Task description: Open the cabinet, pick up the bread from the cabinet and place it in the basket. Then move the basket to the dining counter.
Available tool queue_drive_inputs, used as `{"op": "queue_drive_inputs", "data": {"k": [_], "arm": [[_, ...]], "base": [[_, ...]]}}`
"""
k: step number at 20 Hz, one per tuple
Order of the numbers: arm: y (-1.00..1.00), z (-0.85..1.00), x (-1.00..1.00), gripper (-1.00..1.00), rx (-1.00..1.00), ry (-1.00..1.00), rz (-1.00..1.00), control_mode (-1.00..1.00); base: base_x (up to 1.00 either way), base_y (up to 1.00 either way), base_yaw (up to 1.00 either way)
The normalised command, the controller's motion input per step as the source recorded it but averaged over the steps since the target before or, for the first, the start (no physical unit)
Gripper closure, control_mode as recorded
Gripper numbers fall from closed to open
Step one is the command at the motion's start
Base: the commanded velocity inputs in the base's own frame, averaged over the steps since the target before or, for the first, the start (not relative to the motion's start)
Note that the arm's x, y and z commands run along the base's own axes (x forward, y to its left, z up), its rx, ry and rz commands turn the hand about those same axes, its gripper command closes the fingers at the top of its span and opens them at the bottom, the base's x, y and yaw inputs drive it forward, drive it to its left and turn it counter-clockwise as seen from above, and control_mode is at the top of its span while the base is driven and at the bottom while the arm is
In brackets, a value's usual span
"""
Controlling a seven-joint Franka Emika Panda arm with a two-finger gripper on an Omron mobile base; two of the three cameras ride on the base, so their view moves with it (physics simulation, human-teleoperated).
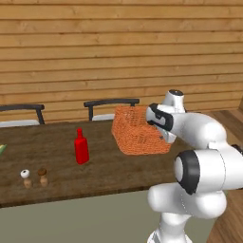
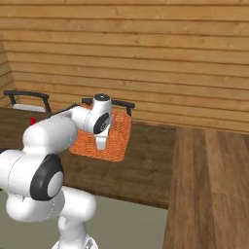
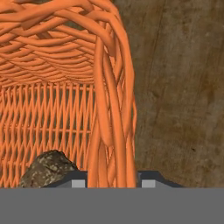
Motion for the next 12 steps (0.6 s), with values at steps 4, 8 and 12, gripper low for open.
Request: {"op": "queue_drive_inputs", "data": {"k": [4,8,12], "arm": [[0.31,-0.72,0.01,1.0,0.0,-0.01,0.0,-1.0],[0.25,-0.64,0.18,1.0,-0.09,-0.01,-0.03,-1.0],[0.09,-0.65,0.0,1.0,-0.11,0.0,-0.12,-1.0]], "base": [[0.0,0.0,0.0],[0.0,0.0,0.0],[0.0,0.0,0.0]]}}
